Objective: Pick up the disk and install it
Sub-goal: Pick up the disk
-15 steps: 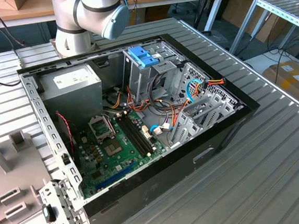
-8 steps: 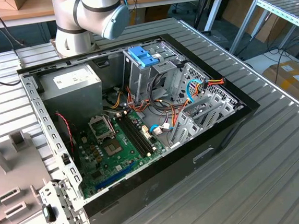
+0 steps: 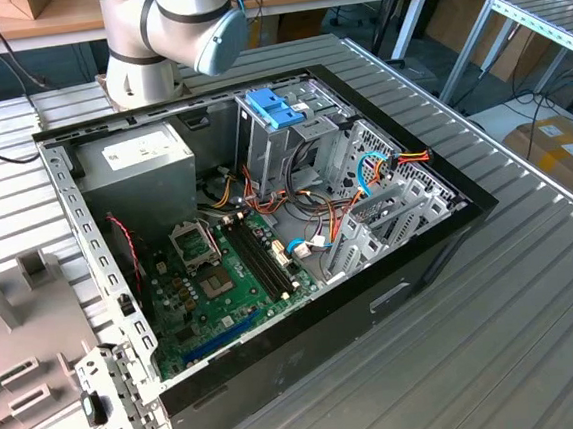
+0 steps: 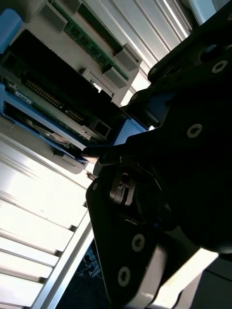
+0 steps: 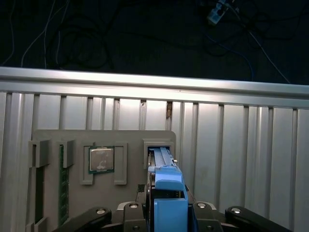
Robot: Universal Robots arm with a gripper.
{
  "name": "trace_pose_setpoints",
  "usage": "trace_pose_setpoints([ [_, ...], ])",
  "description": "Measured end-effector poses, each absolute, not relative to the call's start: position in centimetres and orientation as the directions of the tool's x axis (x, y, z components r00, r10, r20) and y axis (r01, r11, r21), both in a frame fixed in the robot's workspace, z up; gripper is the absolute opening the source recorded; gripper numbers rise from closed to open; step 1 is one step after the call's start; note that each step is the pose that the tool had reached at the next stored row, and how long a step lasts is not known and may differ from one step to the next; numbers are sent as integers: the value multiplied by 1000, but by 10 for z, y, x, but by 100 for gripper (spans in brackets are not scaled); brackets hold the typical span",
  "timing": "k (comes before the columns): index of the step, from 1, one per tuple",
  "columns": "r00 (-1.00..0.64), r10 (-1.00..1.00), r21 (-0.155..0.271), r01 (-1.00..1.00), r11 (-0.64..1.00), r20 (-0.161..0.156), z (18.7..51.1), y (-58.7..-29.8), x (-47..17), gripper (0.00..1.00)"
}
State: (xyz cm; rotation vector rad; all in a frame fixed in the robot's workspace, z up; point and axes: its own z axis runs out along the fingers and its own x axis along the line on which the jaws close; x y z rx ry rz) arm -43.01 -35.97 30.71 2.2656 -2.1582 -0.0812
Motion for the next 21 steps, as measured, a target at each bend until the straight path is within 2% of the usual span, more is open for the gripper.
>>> trace_pose_setpoints([
  [21,48,-998,44,-998,-49,-31,323,-360,-430,37],
])
